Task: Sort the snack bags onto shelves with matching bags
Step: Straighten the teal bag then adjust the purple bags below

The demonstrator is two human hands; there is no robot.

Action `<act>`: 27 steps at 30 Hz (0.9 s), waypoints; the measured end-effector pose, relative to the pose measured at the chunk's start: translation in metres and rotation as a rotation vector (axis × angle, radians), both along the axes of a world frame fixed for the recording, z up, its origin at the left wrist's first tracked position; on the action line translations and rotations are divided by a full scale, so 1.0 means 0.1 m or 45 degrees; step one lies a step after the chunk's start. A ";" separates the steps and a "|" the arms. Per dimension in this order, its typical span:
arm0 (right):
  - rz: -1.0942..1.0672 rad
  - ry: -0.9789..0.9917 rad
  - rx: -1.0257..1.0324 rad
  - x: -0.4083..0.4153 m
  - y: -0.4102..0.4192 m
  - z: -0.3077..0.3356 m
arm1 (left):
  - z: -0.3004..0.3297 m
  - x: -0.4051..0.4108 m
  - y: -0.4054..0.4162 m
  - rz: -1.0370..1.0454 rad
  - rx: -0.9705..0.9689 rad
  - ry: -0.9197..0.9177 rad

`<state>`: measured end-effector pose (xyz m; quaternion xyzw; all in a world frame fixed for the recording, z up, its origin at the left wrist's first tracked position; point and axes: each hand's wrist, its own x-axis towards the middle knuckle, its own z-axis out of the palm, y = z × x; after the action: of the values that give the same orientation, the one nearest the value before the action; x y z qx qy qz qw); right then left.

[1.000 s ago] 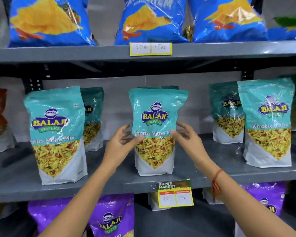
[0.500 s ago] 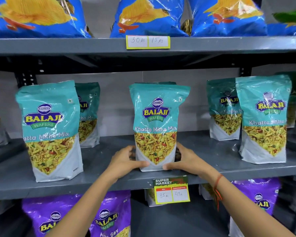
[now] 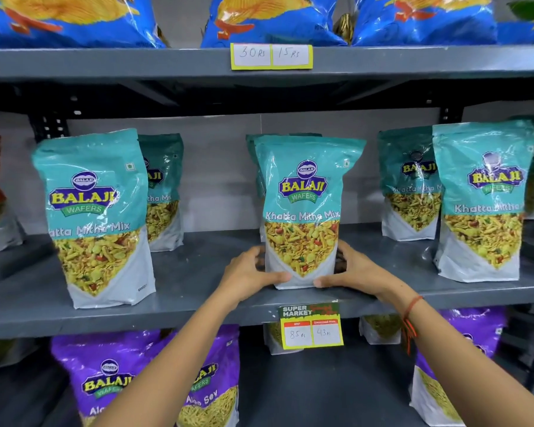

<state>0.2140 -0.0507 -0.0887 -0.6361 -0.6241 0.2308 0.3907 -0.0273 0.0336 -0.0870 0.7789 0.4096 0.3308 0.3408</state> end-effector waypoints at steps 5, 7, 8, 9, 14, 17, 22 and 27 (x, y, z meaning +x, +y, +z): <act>-0.333 0.139 0.552 -0.14 -0.24 -0.10 | 0.00 -0.15 -0.16 0.054 0.104 -0.204; -0.516 0.232 0.868 -0.25 -0.43 -0.24 | -0.02 -0.29 -0.29 0.124 0.200 -0.366; -0.601 0.270 1.007 -0.32 -0.53 -0.34 | -0.05 -0.37 -0.38 0.173 0.243 -0.458; -0.684 0.314 1.119 -0.37 -0.61 -0.47 | -0.09 -0.46 -0.46 0.224 0.277 -0.547; -0.898 0.664 1.201 -0.64 -0.69 -1.40 | -0.68 -1.03 -0.77 0.509 0.302 -0.791; -0.860 0.725 0.958 -0.94 -0.58 -1.95 | -1.27 -1.35 -0.80 0.667 0.217 -0.787; -0.474 0.654 0.244 -1.56 -0.13 -2.64 | -2.31 -1.78 -0.61 0.743 -0.166 -0.473; 0.125 0.453 -0.419 -1.91 0.31 -2.99 | -2.73 -1.84 -0.35 0.545 -0.683 -0.171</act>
<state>0.0233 -0.0200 -0.3877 -0.6093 -0.5297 0.4565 0.3738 -0.2109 -0.0012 -0.3605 0.5346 0.6125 0.3261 0.4824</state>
